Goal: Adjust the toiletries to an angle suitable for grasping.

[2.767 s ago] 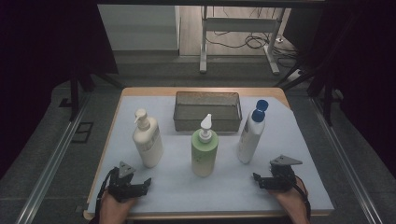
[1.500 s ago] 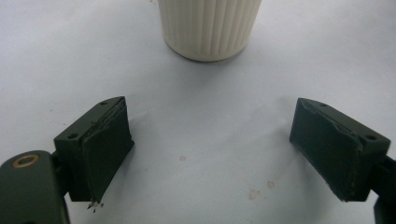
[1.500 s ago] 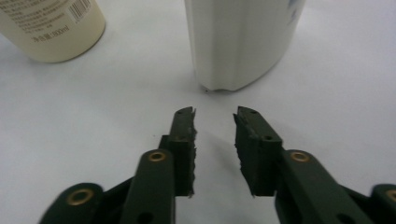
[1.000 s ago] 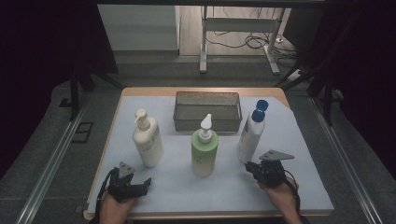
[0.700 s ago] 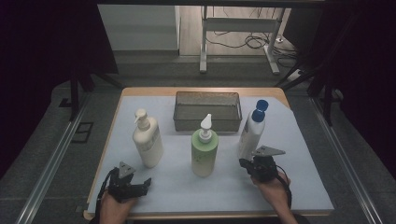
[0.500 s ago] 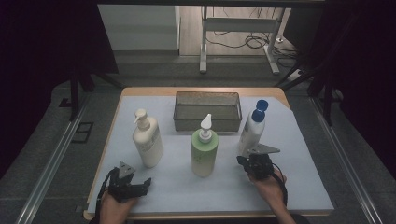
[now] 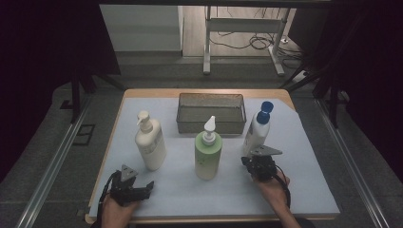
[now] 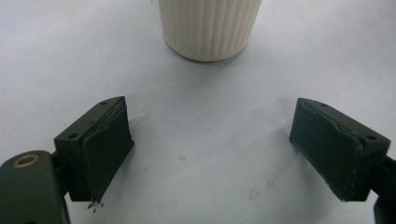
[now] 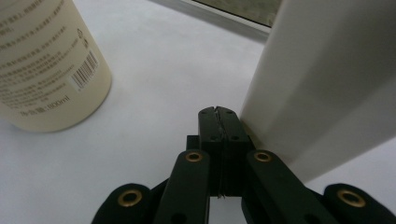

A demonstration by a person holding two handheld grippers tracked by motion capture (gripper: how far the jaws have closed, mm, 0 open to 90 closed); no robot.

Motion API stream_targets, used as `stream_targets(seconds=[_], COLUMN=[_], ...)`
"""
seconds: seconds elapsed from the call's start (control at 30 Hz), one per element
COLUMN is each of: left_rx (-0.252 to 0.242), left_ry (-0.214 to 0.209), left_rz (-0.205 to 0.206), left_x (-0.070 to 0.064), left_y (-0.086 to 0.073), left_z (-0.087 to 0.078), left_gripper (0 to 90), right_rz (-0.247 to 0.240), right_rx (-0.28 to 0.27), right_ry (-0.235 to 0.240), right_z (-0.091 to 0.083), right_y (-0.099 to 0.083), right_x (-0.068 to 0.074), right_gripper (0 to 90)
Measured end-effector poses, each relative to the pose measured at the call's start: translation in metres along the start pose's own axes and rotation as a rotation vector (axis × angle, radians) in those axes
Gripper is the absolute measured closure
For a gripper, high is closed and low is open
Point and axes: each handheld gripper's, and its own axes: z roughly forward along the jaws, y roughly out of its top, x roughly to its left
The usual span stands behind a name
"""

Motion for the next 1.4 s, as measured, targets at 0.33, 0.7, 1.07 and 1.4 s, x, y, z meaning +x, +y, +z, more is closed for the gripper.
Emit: stream_targets(seconds=[0.33,0.7,1.07,1.4], left_rx=[0.000,0.000,0.001,0.001], left_ry=[0.000,0.000,0.000,-0.001], left_rz=[0.000,0.000,0.000,0.000], left_x=[0.000,0.000,0.000,0.000], left_y=[0.000,0.000,0.000,0.000], left_z=[0.000,0.000,0.000,0.000], left_gripper=[12.2,12.2,12.2,12.2], right_rz=[0.007,-0.022,-0.012,0.002], right_rx=[0.005,0.007,0.018,0.018], right_ry=[-0.026,-0.048,-0.065,-0.002], right_z=[-0.007,-0.013,-0.014,-0.029], right_y=[-0.005,-0.012,-0.016,-0.016], right_x=[-0.013,-0.026,-0.035,-0.038], right_gripper=[89.3,89.4,89.3,74.0])
